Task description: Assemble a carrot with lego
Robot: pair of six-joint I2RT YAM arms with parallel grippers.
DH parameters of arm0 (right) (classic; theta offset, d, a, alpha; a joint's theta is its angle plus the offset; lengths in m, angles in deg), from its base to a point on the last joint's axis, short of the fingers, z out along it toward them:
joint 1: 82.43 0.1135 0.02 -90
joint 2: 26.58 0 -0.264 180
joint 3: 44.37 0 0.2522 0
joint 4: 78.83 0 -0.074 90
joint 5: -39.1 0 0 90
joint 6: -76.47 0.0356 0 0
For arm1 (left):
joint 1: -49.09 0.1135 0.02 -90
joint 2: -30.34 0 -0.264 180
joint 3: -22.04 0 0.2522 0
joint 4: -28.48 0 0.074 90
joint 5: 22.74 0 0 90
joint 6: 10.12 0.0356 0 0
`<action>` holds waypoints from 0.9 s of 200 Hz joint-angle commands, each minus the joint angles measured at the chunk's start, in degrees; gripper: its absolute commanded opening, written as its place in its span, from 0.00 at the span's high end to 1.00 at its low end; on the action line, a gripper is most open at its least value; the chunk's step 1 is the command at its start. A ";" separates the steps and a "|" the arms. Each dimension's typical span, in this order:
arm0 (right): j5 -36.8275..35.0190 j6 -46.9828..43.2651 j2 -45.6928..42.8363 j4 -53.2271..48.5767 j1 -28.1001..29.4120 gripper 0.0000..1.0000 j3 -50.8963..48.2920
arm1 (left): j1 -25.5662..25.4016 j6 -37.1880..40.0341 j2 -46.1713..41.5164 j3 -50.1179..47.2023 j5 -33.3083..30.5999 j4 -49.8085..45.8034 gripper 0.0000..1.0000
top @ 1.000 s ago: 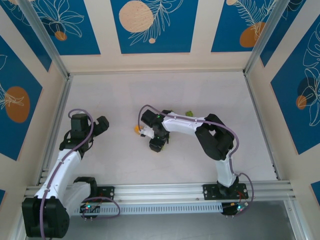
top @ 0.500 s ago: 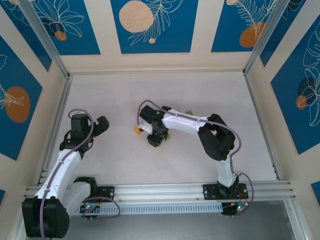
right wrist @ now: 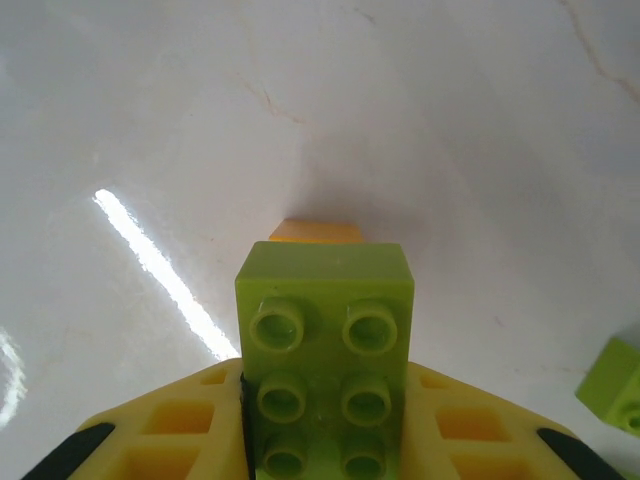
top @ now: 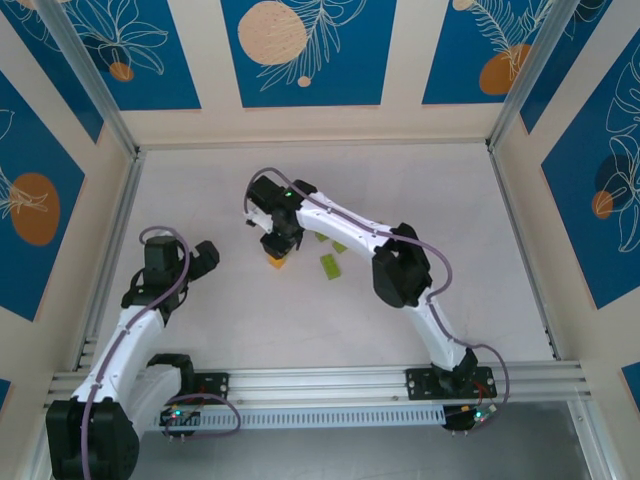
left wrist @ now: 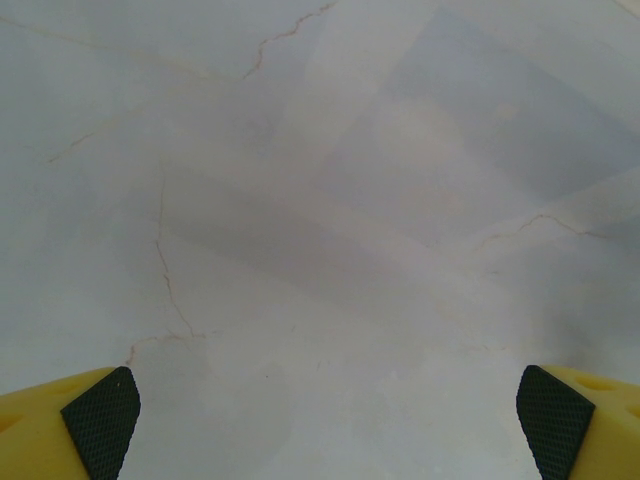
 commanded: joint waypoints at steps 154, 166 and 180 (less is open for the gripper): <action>7.03 0.76 8.91 -7.71 -1.08 0.73 11.41 | 0.09 0.77 -0.32 -0.28 1.45 2.22 0.01; 7.21 0.77 9.25 -7.92 -1.08 0.73 11.77 | 0.10 0.75 -0.32 -0.34 1.45 2.22 0.01; 7.20 0.80 9.60 -8.18 -1.09 0.73 11.88 | 0.09 0.72 -0.32 -0.28 1.45 2.24 0.01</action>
